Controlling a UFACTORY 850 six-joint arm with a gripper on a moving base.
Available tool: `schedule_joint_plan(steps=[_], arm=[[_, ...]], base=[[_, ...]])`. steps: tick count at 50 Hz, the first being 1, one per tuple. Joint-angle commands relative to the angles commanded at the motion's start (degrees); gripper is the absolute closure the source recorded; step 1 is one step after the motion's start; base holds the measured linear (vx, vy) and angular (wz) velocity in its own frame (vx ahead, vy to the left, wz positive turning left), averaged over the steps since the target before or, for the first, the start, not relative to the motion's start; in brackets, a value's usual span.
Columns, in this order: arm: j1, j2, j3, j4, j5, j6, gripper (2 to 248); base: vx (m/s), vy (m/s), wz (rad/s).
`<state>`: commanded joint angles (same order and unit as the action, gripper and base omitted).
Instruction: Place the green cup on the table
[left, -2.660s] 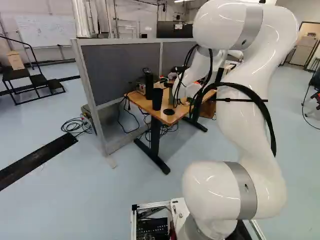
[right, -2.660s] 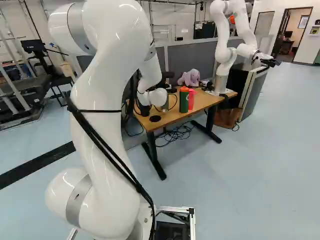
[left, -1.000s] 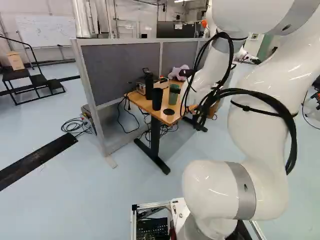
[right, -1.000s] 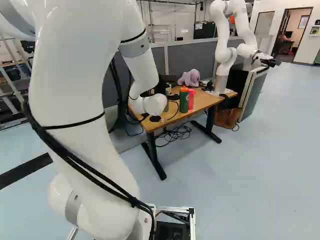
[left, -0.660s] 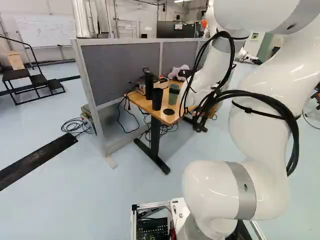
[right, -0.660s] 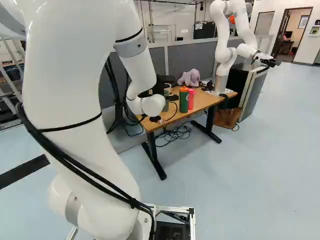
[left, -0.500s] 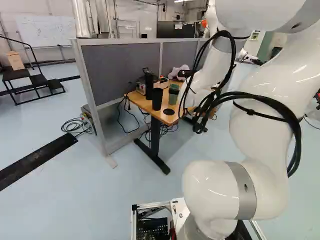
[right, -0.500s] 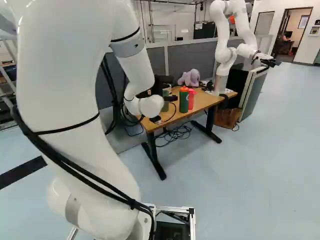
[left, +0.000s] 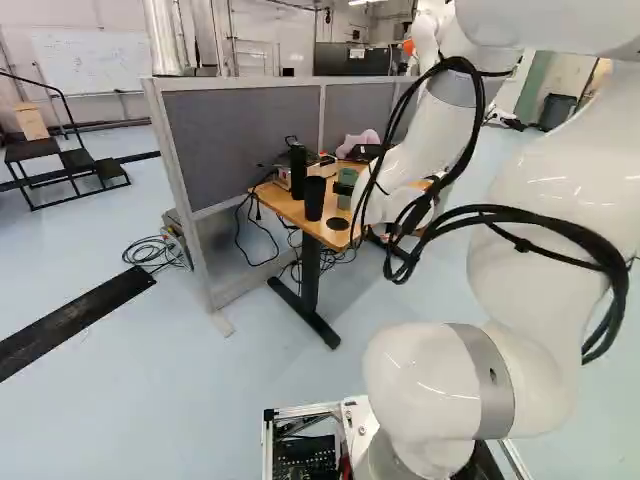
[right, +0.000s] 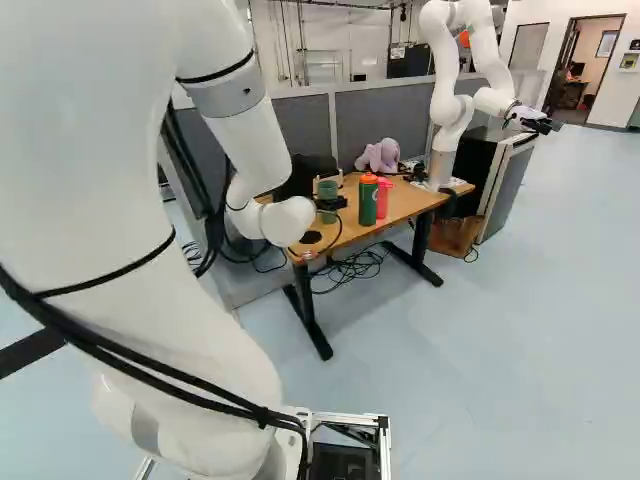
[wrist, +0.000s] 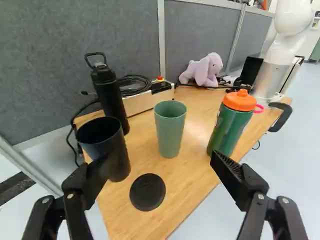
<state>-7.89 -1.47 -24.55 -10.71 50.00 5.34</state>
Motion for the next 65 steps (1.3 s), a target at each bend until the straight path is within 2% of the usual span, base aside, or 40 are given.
schedule_joint_plan(steps=[33, 65], arm=[[5.2, 11.5, 12.8, 7.0, 0.0, -3.5, 3], [7.7, 17.0, 19.0, 10.4, 0.0, -5.2, 3]], base=[[0.000, 0.000, 0.000], [0.000, 0.000, 0.000]])
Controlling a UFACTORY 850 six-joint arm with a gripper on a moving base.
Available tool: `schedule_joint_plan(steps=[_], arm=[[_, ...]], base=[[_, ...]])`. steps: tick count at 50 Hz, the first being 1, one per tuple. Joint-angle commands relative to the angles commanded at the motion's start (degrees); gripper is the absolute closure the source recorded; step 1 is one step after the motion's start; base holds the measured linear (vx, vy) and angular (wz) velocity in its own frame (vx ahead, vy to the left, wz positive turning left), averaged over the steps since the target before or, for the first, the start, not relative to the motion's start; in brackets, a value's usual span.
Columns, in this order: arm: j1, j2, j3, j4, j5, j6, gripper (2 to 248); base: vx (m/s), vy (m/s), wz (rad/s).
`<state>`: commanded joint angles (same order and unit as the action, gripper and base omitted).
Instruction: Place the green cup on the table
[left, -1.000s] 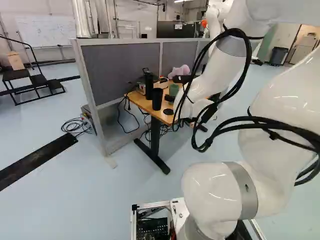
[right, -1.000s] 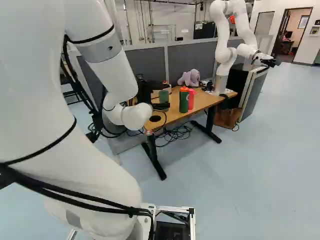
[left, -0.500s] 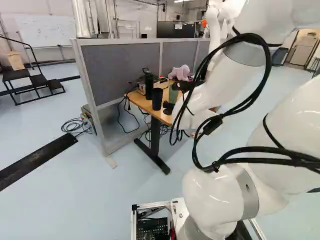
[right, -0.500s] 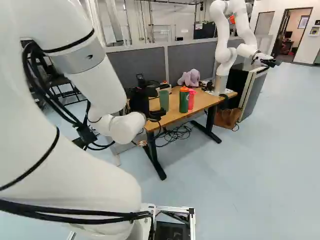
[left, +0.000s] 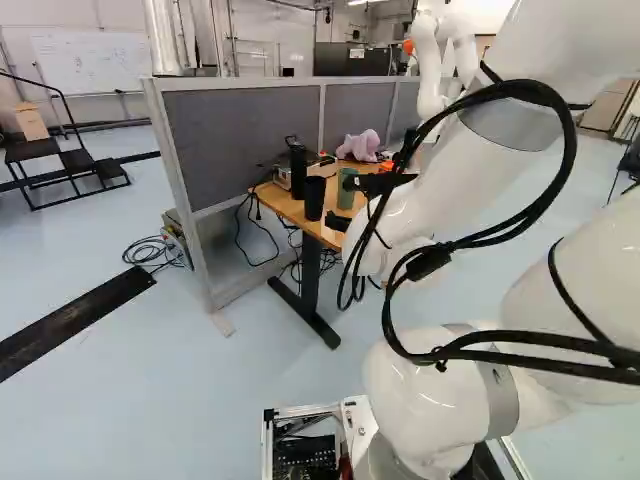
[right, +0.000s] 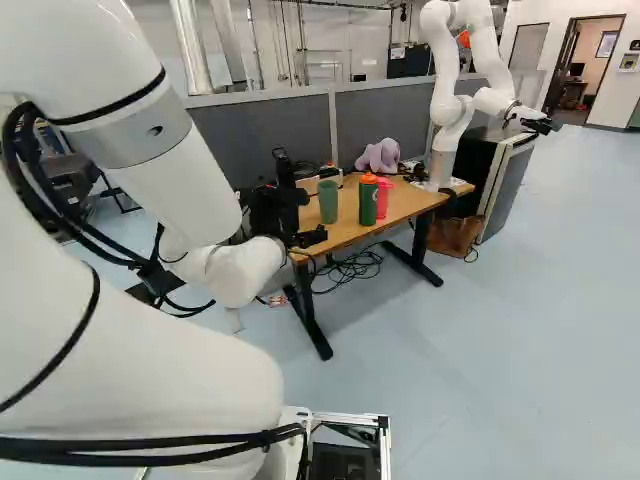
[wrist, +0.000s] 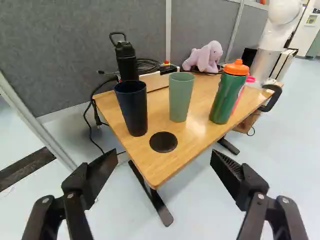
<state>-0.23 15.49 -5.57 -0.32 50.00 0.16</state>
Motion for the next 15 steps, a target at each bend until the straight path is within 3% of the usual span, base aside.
schedule_joint_plan(steps=[15], arm=[[0.2, 0.5, 0.6, 0.3, 0.0, -0.2, 3]], base=[[0.000, 0.000, 0.000]])
